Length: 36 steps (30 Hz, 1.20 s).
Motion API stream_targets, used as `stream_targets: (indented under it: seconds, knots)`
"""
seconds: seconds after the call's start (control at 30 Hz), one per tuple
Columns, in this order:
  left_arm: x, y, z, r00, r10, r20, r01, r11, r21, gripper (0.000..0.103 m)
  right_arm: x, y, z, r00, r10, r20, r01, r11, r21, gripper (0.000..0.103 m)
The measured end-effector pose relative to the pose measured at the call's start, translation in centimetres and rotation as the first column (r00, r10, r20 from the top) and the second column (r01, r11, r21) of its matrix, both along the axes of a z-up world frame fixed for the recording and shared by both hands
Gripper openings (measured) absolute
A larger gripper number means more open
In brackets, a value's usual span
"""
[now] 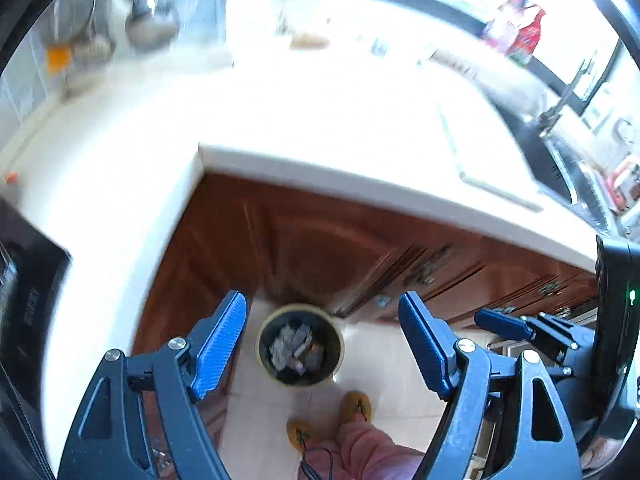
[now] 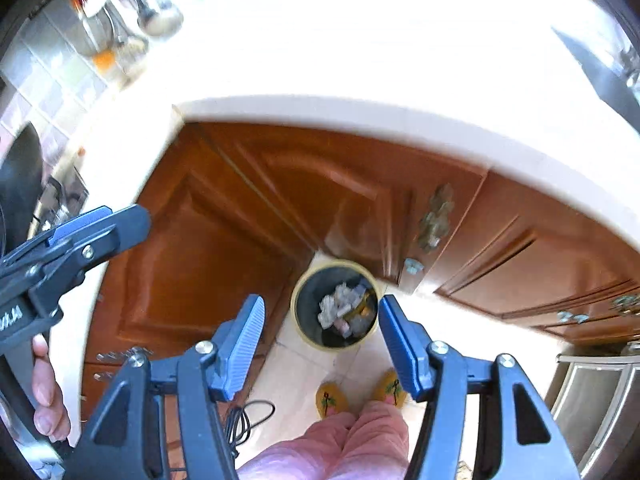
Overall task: Collect trash
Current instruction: 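Raise both open tools back up toward the counter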
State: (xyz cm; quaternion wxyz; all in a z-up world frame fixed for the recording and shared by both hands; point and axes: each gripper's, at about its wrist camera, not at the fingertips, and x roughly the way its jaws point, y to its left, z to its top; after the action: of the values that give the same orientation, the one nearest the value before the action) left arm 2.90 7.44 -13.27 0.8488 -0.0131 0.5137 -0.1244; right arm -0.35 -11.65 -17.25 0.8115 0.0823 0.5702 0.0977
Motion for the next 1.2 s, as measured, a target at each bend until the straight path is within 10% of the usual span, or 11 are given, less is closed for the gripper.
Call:
stream_targets:
  seconds: [0.53, 0.9, 1.2]
  knots:
    - [1.6, -0.8, 12.8, 0.972, 0.015, 0.236, -0.011, 1.000, -0.017, 0.082, -0.4, -3.2, 14.9, 0.961, -0.145, 0.236, 0.138, 0.989, 0.045, 0.060]
    - [6.1, -3.9, 12.0, 0.976, -0.004, 0.219, 0.005, 1.000, -0.005, 0.083, 3.9, -6.7, 17.9, 0.936, -0.201, 0.287, 0.194, 0.979, 0.053, 0.060]
    - [16.9, -6.4, 10.3, 0.979, 0.044, 0.201, -0.051, 0.998, 0.029, 0.083, 15.6, -11.3, 17.0, 0.942, -0.210, 0.261, 0.184, 0.976, 0.120, 0.060]
